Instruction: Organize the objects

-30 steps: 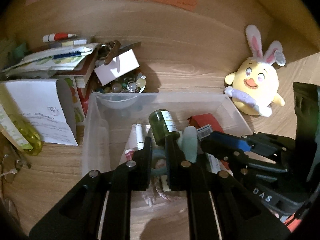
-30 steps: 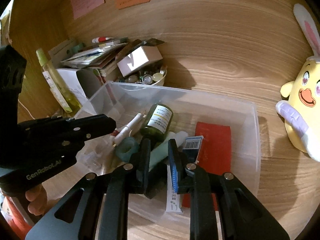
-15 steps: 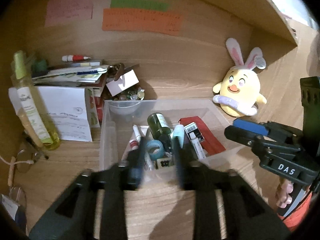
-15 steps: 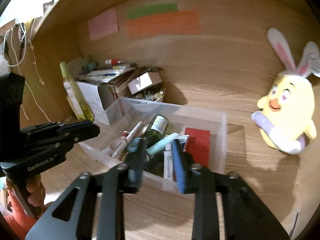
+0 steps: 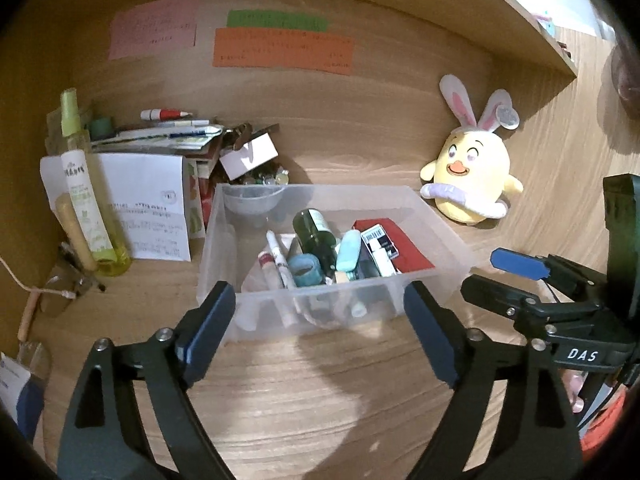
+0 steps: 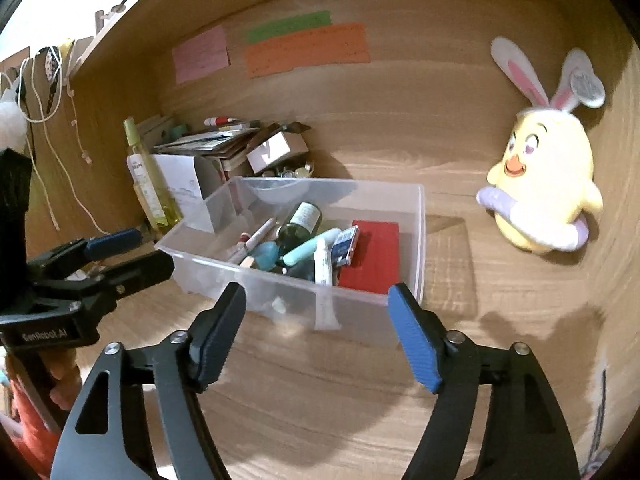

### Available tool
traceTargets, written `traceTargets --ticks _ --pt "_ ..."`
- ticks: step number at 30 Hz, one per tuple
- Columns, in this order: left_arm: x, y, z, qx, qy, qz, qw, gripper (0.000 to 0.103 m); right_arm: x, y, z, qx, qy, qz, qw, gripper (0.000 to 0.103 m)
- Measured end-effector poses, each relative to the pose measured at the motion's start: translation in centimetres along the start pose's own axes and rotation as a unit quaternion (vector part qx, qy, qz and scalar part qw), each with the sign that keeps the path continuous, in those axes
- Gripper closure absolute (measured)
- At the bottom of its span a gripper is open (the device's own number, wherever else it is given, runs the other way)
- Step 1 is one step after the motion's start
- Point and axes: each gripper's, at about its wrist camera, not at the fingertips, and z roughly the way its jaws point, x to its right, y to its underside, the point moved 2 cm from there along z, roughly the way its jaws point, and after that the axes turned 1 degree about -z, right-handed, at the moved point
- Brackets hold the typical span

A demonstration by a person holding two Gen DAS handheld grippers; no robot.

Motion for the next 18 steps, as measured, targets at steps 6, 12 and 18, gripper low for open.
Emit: traceTargets --ticks 6,12,18 --pt "0.3 1.2 0.6 -0.010 -0.001 0.003 0.9999 0.013 0.4 0.7 -0.2 -0.003 -0.004 0.008 1.000 0.027" --pt "0.3 1.7 1.1 -0.019 0.001 -0.003 0.9998 0.013 0.3 0.8 -0.4 -0.004 -0.003 0.003 1.000 0.027" --pt "0.1 1.7 1.2 -0.020 0.002 -0.003 0.9998 0.012 -0.3 0.9 -0.4 -0.005 -0.003 -0.004 1.000 0.027"
